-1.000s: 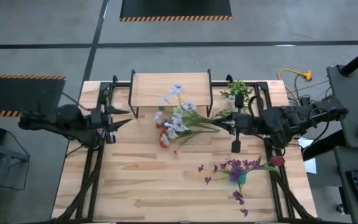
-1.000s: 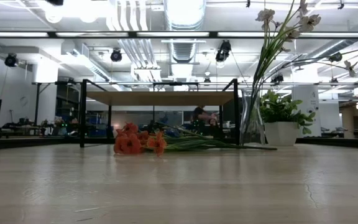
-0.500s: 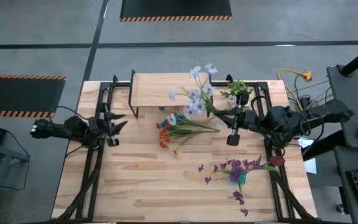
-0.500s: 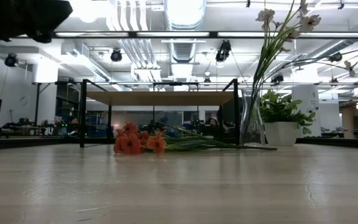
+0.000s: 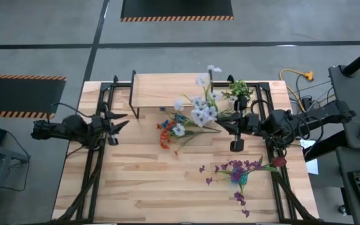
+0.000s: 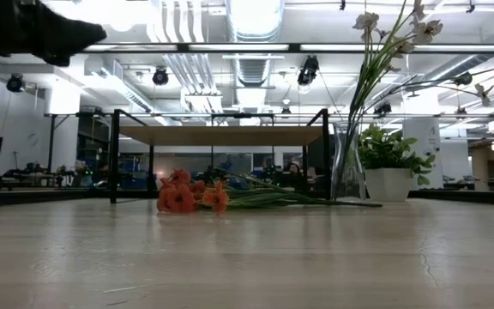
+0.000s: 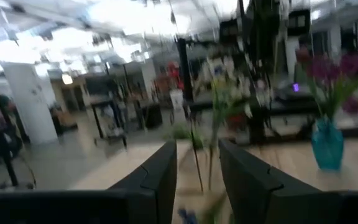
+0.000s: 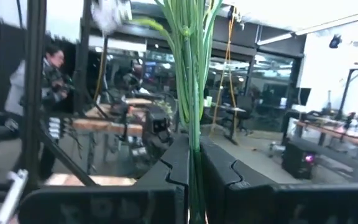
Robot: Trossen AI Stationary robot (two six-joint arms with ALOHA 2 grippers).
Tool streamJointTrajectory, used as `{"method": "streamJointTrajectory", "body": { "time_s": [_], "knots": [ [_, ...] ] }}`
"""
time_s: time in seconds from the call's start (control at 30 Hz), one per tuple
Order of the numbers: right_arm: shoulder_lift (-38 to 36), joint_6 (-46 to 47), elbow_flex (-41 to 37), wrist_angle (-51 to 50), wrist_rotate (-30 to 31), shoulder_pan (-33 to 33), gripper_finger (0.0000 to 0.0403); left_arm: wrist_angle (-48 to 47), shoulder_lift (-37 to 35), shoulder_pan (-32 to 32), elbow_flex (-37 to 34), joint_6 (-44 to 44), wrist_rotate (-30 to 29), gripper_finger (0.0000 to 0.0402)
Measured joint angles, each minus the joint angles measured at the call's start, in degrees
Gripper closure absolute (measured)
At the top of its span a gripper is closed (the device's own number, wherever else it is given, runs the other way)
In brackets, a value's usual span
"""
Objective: Pick and place flowers into a vace then onto a shelf
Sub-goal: Put the white flowers into the blue flower vase
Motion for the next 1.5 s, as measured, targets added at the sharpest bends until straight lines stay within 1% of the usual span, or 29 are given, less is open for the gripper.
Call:
{"method": "streamJointTrajectory", "body": {
  "time_s": [0.07,0.27,0.5,0.6,0.63,0.73,0.8,1.1,1.17,1.23,1.3,1.5],
  "knots": [
    [-0.26,0.89,-2.02,3.57,-0.67,0.74,0.0392,-0.90,0.00,0.00,0.02,-0.88,0.00,0.0295],
    [-1.65,1.07,-9.22,13.56,-0.78,4.01,0.0392,0.96,-0.02,0.00,-2.22,-1.96,0.12,0.0295],
    [-2.75,2.41,-12.53,14.49,-0.72,8.15,0.0392,1.26,0.22,0.00,-2.00,-2.38,0.12,0.0295],
    [-2.75,2.75,-14.03,15.06,-0.54,10.22,0.0392,-0.21,0.02,0.00,-2.10,-2.30,0.08,0.0295],
    [-2.75,2.43,-14.66,15.42,0.21,10.95,0.0392,-0.89,0.00,0.00,-2.20,-2.25,0.03,0.0295],
    [-3.15,-0.96,-16.14,18.58,5.12,13.12,0.0392,-1.82,0.19,0.00,-3.35,-2.82,0.01,0.0295],
    [-4.18,-2.46,-16.80,19.44,6.75,14.13,0.0392,-1.92,0.09,0.00,-4.35,-3.74,0.03,0.0295],
    [-8.49,-3.12,-18.80,19.26,6.84,15.71,0.0392,-1.53,0.00,0.00,-7.93,-7.89,0.25,0.0295],
    [-8.88,-3.26,-19.02,19.23,6.76,15.71,0.0392,0.20,0.01,0.00,-8.96,-10.28,1.11,0.0295],
    [-9.03,-3.26,-19.11,19.25,6.78,15.69,0.0392,1.62,0.59,0.00,-9.52,-11.38,5.09,0.0295],
    [-9.14,-3.26,-19.15,19.19,6.78,15.69,0.0392,2.12,0.53,-0.03,-9.87,-10.52,9.45,0.0295],
    [-9.25,-3.06,-19.15,19.28,6.72,16.25,0.0392,2.10,0.09,0.00,-9.91,-10.06,9.91,0.0295]
  ]
}}
